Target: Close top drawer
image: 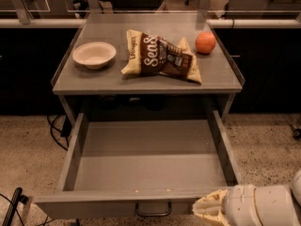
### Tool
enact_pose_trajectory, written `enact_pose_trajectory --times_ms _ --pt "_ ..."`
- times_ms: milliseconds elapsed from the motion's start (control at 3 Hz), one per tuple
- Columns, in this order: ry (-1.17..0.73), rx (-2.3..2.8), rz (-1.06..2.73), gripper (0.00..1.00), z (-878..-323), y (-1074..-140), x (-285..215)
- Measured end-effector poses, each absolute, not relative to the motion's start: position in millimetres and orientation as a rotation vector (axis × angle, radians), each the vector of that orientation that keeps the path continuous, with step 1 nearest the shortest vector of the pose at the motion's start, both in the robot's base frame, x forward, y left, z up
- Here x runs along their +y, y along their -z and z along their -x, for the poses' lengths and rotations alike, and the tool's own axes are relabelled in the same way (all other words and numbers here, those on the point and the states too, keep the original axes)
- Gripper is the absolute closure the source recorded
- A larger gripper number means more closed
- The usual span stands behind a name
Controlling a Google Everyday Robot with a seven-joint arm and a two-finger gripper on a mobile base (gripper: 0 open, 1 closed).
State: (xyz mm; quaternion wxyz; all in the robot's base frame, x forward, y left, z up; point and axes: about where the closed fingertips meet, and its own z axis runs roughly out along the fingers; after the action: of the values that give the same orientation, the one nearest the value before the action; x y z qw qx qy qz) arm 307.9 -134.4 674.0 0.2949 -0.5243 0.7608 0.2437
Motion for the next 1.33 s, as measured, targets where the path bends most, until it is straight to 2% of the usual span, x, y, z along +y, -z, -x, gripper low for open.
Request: enact_pose_trajectory --times_ms 667,1000,1333 --pt "-0.635 2.026 1.39 0.5 -310 -674 -135" --pt "-0.644 2.03 1.347 0.2 -314 -675 -138" --pt "-0.634 2.032 1.355 0.0 -331 -672 -135"
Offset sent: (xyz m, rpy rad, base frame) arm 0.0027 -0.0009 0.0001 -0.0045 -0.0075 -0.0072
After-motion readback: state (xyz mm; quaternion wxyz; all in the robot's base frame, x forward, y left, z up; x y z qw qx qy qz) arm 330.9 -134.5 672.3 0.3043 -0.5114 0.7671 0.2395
